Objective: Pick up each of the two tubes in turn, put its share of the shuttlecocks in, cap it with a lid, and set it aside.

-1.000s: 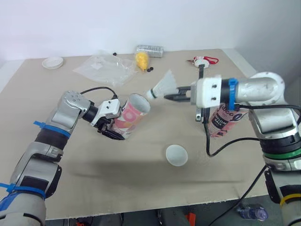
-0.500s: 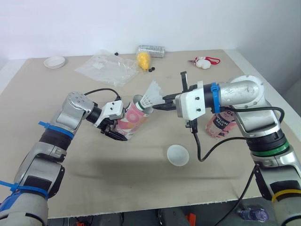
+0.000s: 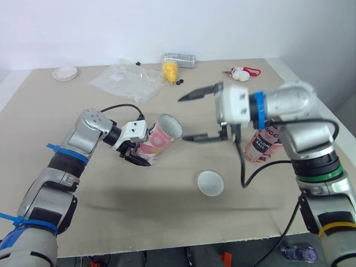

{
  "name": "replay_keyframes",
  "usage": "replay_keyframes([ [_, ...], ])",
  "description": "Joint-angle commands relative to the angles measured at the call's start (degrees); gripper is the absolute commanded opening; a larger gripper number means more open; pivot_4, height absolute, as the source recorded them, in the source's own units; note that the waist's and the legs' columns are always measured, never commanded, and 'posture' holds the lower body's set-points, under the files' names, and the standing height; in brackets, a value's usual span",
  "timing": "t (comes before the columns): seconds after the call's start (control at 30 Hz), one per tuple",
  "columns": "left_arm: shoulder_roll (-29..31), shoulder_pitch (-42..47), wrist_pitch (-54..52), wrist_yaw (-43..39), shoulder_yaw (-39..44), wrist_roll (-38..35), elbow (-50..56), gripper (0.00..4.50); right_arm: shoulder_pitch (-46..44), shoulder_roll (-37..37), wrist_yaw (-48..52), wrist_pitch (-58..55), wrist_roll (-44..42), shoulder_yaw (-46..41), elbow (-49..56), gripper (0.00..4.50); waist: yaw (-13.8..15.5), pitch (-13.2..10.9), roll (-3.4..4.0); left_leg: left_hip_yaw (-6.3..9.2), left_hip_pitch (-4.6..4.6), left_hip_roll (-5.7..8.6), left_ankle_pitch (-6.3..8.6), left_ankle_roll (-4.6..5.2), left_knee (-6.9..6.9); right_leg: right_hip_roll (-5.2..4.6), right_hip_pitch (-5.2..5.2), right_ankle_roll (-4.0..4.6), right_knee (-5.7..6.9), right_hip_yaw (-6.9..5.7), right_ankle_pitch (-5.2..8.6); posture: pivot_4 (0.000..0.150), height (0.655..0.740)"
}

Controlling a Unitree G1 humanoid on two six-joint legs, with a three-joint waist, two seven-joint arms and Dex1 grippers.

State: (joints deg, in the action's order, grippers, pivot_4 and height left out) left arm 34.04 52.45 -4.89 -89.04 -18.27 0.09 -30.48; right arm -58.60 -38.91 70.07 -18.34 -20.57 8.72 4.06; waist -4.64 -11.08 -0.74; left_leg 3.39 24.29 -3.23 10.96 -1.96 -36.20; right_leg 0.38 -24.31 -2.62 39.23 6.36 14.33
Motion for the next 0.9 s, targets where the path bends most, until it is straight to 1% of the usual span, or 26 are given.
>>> replay_keyframes([
  [0.03,-0.2,2.2,1.1,0.0,-0.1,0.4,0.3,3.05,-4.7,-1.6,0.9,-7.1,-1.6,-1.4,-2.2,3.93,0.1,0.0,0.00,0.00,0.00,0.00,0.00,0.00,0.00,0.00,0.00,-0.02,0.00,-0.01,0.01,0.150,0.7400],
  [0.07,-0.4,2.5,1.2,-0.1,-0.2,0.4,0.3,3.05,-5.6,-1.9,1.9,-6.4,0.0,0.3,-3.1,3.50,0.2,0.0,-0.01,0.00,-0.01,0.00,0.00,0.00,0.00,0.01,0.01,-0.06,0.00,-0.01,0.04,0.150,0.7400],
  [0.1,-0.5,2.7,1.2,-0.2,-0.3,0.5,0.3,3.05,-6.4,-2.1,2.7,-6.6,1.5,2.2,-3.7,3.35,0.2,0.0,0.00,0.00,-0.01,0.00,0.00,0.00,0.00,0.01,0.01,-0.10,-0.01,-0.02,0.06,0.150,0.7400],
  [0.13,-0.6,2.9,1.1,-0.4,-0.5,0.7,0.2,3.05,-6.9,-2.1,4.0,-5.3,3.1,4.1,-4.2,2.76,0.2,0.0,-0.01,-0.01,-0.01,0.00,0.00,0.00,-0.01,0.00,0.01,-0.34,-0.01,-0.01,0.20,0.150,0.7400],
  [0.17,-0.7,3.2,1.3,-0.7,-0.7,0.8,0.0,3.05,-7.2,-2.3,5.3,-3.6,5.2,6.2,-4.6,2.43,0.2,0.0,0.00,-0.02,-0.01,0.00,0.00,0.00,-0.01,0.01,0.00,-0.38,-0.01,0.00,0.22,0.150,0.7400],
  [0.2,-0.8,3.5,1.3,-0.8,-0.8,0.9,-0.1,3.05,-7.4,-2.5,6.8,-0.8,7.7,8.5,-5.1,1.73,0.2,0.0,0.01,-0.04,0.00,0.01,0.00,0.00,-0.01,0.01,-0.03,-0.39,-0.01,0.00,0.23,0.150,0.7400],
  [0.23,-0.8,3.7,1.3,-0.9,-0.9,1.0,-0.2,3.05,-7.6,-2.3,7.8,1.1,9.3,10.0,-5.5,1.37,0.1,0.0,0.01,-0.04,0.00,0.01,0.00,0.00,0.00,0.01,-0.04,-0.38,-0.01,0.01,0.23,0.150,0.7400],
  [0.27,-0.9,3.8,0.9,-1.1,-1.0,0.9,-0.1,3.05,-7.9,-2.0,8.4,2.3,10.3,10.9,-6.0,0.83,0.1,0.0,0.01,-0.04,0.01,0.00,0.00,0.00,0.01,0.02,-0.06,-0.38,-0.01,0.01,0.24,0.150,0.7400],
  [0.3,-0.9,4.1,0.8,-1.3,-1.2,1.0,-0.1,3.05,-8.4,-1.6,9.5,4.3,11.4,12.0,-6.8,0.39,0.1,0.0,0.01,-0.04,0.01,0.00,0.01,0.01,0.01,0.02,-0.06,-0.39,-0.01,0.01,0.25,0.150,0.7400],
  [0.33,-1.0,4.2,0.6,-1.4,-1.3,1.0,0.0,3.05,-8.8,-1.1,10.3,6.0,12.4,13.0,-7.4,0.09,0.1,0.0,0.01,-0.04,0.02,0.00,0.01,0.02,0.02,0.02,-0.07,-0.37,-0.01,0.01,0.27,0.150,0.7400],
  [0.6,-1.7,5.2,-3.4,-2.5,-1.6,0.4,1.2,3.05,-12.0,6.7,10.8,15.9,22.6,20.7,-15.1,0.09,0.1,0.0,0.01,-0.02,0.03,0.01,0.01,0.01,0.03,0.00,-0.07,-0.36,-0.01,-0.01,0.28,0.150,0.7400],
  [0.77,-2.1,5.6,-4.6,-2.7,-1.4,0.2,1.7,3.05,-12.9,10.8,12.4,19.0,27.3,24.8,-20.1,0.09,0.1,0.0,0.01,-0.01,0.03,0.00,0.01,0.01,0.02,0.01,-0.06,-0.35,-0.01,-0.01,0.27,0.150,0.7400],
  [0.9,-2.1,5.5,-4.6,-2.6,-1.3,0.2,2.0,3.05,-13.2,12.9,13.2,20.6,29.0,25.5,-22.1,0.09,0.1,0.0,0.01,0.00,0.03,0.00,0.01,0.01,0.02,0.01,-0.06,-0.32,-0.01,-0.02,0.25,0.150,0.7400],
])
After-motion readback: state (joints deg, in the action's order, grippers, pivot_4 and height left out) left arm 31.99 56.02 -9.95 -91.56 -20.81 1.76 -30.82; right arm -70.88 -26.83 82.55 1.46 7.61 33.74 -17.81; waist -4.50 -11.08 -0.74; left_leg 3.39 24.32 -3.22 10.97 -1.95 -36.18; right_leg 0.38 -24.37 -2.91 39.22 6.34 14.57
